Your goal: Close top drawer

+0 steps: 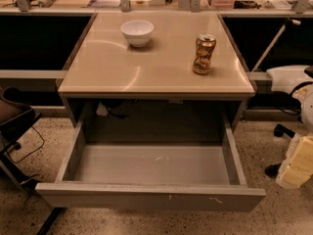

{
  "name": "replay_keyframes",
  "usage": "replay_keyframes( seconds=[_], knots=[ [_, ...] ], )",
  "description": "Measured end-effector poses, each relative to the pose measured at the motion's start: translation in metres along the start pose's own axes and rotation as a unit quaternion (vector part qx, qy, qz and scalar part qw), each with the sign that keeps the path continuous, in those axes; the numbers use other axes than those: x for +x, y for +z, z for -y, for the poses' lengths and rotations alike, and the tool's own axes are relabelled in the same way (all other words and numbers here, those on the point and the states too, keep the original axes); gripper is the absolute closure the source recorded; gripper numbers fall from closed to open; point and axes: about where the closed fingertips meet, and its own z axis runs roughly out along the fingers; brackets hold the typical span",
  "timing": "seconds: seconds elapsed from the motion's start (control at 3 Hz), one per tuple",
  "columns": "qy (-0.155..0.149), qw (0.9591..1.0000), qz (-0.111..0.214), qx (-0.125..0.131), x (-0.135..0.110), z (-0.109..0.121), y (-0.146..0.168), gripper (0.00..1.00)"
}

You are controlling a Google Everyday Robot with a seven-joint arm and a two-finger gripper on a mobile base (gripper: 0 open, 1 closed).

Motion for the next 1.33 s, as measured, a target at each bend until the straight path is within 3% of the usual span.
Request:
replay_keyframes(
  seconds=[0.33, 0.67, 1.0, 1.33],
  knots=[
    [-0.001, 1.0, 0.0, -0.001, 0.0, 0.0, 0.001, 0.0],
    [-0.001, 0.9995, 0.002, -0.032, 0.007, -0.03, 0.025, 0.0],
    [0.023, 0.9969, 0.017, -0.074, 0.029, -0.089, 0.057, 0.0],
    [0.074, 0.9928, 0.041, -0.085, 0.054, -0.136, 0.081, 0.0]
  ],
)
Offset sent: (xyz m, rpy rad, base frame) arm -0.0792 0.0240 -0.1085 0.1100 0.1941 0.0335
